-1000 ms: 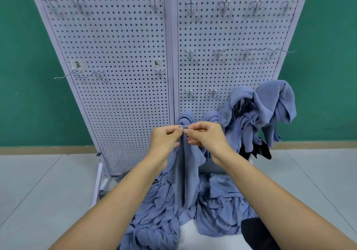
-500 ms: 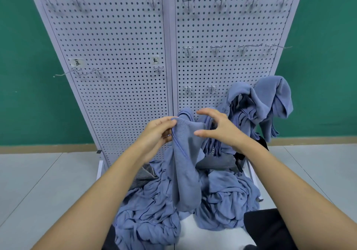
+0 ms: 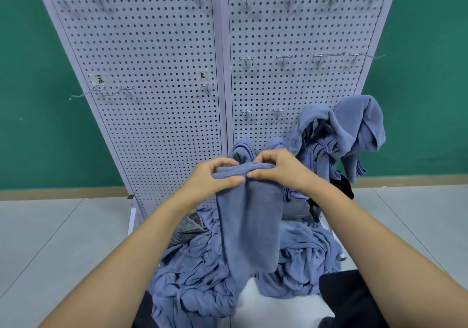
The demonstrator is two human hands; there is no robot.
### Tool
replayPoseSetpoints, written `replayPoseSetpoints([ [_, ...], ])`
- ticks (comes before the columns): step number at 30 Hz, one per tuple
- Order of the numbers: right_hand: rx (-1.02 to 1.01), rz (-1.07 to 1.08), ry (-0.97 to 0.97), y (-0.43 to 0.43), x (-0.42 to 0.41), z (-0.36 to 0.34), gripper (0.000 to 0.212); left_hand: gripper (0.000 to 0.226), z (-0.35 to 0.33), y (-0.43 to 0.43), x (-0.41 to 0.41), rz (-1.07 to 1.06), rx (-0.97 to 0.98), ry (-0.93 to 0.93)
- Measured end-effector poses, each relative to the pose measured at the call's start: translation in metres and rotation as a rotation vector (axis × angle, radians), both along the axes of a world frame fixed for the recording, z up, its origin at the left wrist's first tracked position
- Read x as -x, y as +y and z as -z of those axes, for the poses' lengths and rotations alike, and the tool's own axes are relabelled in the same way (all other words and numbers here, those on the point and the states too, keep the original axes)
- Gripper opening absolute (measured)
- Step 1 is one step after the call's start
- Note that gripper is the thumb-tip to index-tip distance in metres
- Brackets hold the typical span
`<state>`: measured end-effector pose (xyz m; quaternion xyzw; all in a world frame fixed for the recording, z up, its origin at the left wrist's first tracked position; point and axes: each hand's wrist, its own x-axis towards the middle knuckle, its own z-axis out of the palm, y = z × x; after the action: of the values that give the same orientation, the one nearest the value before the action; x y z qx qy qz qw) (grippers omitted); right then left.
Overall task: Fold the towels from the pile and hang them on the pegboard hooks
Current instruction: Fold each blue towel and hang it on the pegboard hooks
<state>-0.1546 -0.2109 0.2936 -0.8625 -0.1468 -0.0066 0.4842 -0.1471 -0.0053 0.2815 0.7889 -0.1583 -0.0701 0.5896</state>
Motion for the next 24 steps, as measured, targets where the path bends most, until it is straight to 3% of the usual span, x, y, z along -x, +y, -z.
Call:
replayPoseSetpoints([
  [3,0.017,0.029,0.005,-0.005,0.002,-0.002,0.018,0.004,-0.001,-0.005,0.002,-0.038,0.04,-0.048],
  [8,0.124,0.11,-0.015,-0.021,0.004,-0.002,0.013,0.007,0.003,-0.002,-0.004,-0.072,-0.096,-0.046],
  [11,0.202,0.235,0.005,-0.015,0.005,0.005,0.016,0.011,0.009,-0.008,-0.007,-0.23,-0.149,-0.076],
  [16,-0.199,0.349,0.219,0.015,0.006,0.011,0.022,0.024,0.012,-0.021,-0.006,-0.452,-0.046,-0.082],
  [20,-0.476,0.29,0.296,0.033,0.016,0.003,0.027,0.023,0.01,-0.027,-0.003,-0.415,0.091,-0.035],
  [24,-0.58,0.25,0.285,0.035,0.022,-0.004,0.023,0.031,0.005,-0.03,0.003,-0.305,0.177,0.003],
])
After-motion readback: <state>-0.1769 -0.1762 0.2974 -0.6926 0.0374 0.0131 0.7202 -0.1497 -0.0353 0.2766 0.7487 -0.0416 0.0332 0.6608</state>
